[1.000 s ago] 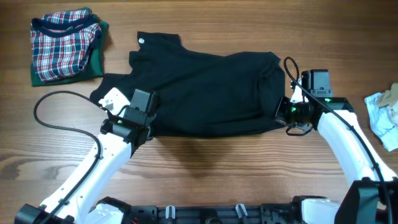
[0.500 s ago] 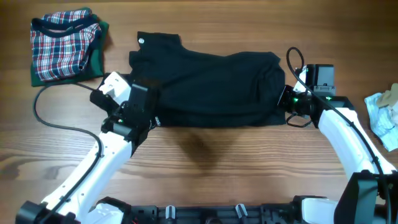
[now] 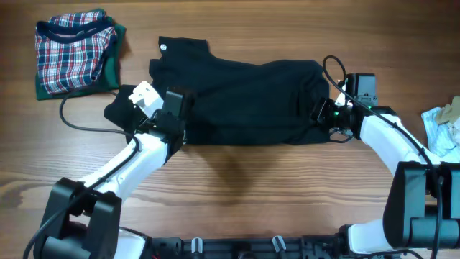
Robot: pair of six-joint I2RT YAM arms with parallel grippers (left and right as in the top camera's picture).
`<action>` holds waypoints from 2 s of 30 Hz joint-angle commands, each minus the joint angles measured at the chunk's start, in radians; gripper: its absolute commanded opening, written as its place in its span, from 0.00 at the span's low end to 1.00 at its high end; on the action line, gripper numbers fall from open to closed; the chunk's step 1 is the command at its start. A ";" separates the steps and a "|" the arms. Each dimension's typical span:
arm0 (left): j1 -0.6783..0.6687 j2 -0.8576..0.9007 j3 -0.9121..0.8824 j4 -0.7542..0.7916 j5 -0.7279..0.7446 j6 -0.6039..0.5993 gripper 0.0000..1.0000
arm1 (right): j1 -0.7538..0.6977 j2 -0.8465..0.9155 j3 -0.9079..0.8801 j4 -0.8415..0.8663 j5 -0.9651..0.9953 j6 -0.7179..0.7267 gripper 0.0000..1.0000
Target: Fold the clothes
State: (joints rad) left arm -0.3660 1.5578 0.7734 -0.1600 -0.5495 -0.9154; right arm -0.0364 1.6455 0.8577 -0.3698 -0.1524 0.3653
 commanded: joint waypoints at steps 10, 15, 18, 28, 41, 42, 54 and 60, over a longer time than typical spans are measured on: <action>0.006 -0.138 0.242 -0.572 0.377 0.105 0.94 | 0.006 -0.164 0.143 -0.292 -0.301 -0.184 0.28; -0.026 -0.136 0.240 -0.636 0.419 0.104 0.23 | 0.142 -0.163 0.142 -0.287 -0.285 -0.210 0.08; -0.065 -0.122 0.240 -0.618 0.418 0.100 0.05 | 0.243 -0.106 0.142 -0.225 -0.229 -0.205 0.07; -0.101 -0.013 0.240 -0.536 0.418 0.093 0.04 | 0.269 0.138 0.142 -0.153 -0.230 -0.204 0.04; -0.101 -0.013 0.240 -0.536 0.402 0.093 0.04 | 0.259 0.211 0.146 0.106 -0.220 -0.126 0.05; -0.101 -0.013 0.240 -0.538 0.402 0.093 0.04 | 0.255 0.211 0.146 0.124 -0.212 -0.124 0.05; 0.071 -0.078 0.240 -0.657 0.392 -0.044 0.04 | 0.238 0.046 0.246 -0.089 -0.397 -0.103 0.05; 0.139 -0.075 0.240 -0.629 0.373 -0.168 0.04 | 0.238 0.015 0.246 -0.176 -0.398 -0.157 0.34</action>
State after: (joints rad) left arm -0.2501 1.4975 1.0096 -0.7963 -0.1452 -0.9924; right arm 0.2020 1.6707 1.0878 -0.5182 -0.5240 0.2451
